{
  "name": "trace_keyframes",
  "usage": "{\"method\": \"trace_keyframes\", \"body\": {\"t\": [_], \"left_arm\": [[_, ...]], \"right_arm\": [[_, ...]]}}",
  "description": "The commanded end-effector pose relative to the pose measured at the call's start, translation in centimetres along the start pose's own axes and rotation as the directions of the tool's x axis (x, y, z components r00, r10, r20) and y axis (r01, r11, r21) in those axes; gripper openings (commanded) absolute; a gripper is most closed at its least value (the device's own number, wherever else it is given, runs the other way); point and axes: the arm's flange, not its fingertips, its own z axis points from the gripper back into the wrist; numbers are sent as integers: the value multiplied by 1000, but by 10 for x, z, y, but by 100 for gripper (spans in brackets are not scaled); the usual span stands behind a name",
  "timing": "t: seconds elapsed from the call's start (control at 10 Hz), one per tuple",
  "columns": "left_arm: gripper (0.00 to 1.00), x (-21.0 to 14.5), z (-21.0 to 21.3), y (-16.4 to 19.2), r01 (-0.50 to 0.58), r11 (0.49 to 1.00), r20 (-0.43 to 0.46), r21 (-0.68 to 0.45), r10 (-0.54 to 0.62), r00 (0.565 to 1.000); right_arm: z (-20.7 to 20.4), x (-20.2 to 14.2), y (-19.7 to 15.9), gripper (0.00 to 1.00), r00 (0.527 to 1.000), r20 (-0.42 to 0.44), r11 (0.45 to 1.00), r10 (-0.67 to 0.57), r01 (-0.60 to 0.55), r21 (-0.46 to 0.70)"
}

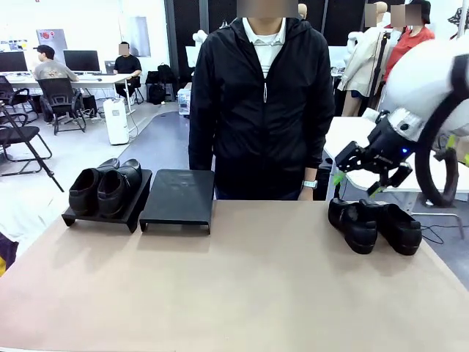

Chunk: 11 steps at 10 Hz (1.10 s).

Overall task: Organize the shoes by placing them on the stand.
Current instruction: Pick up one Shoe and place it in the middle of the table.

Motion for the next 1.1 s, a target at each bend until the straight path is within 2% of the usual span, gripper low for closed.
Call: {"method": "trace_keyframes", "body": {"t": [0.0, 0.1, 0.2, 0.3, 0.5, 0.6, 0.7, 0.8, 0.9, 1.0], "left_arm": [[100, -1, 3, 1, 20, 1000, 3, -21, -20, 1000], [100, -1, 3, 1, 20, 1000, 3, -21, -20, 1000], [100, -1, 3, 1, 20, 1000, 3, -21, -20, 1000], [100, -1, 3, 1, 20, 1000, 3, -21, -20, 1000], [100, -1, 3, 1, 20, 1000, 3, -21, -20, 1000], [100, -1, 3, 1, 20, 1000, 3, -21, -20, 1000], [100, -1, 3, 1, 20, 1000, 3, -21, -20, 1000], [100, -1, 3, 1, 20, 1000, 3, -21, -20, 1000], [100, -1, 3, 1, 20, 1000, 3, -21, -20, 1000], [100, -1, 3, 1, 20, 1000, 3, -21, -20, 1000]], "right_arm": [[-15, 59, -40, 100, 998, 64, 980, 6, 7, -198], [-24, 66, -59, 100, 1000, 28, 981, 15, -9, -195], [-20, 62, -66, 100, 1000, -7, 994, -16, 15, -110], [-29, 65, -60, 100, 997, 56, 984, 44, -33, -174], [-29, 65, -60, 100, 997, 56, 984, 44, -33, -174], [-34, 72, -75, 100, 999, 40, 984, 23, -16, -176], [-48, 90, -81, 100, 996, -48, 982, 79, -86, -168], [-59, 113, -93, 100, 989, -95, 986, 109, -120, -114], [-69, 125, -101, 100, 991, -111, 982, 78, -96, -163], [-84, 142, -113, 100, 987, -145, 984, 64, -87, -158]]}}
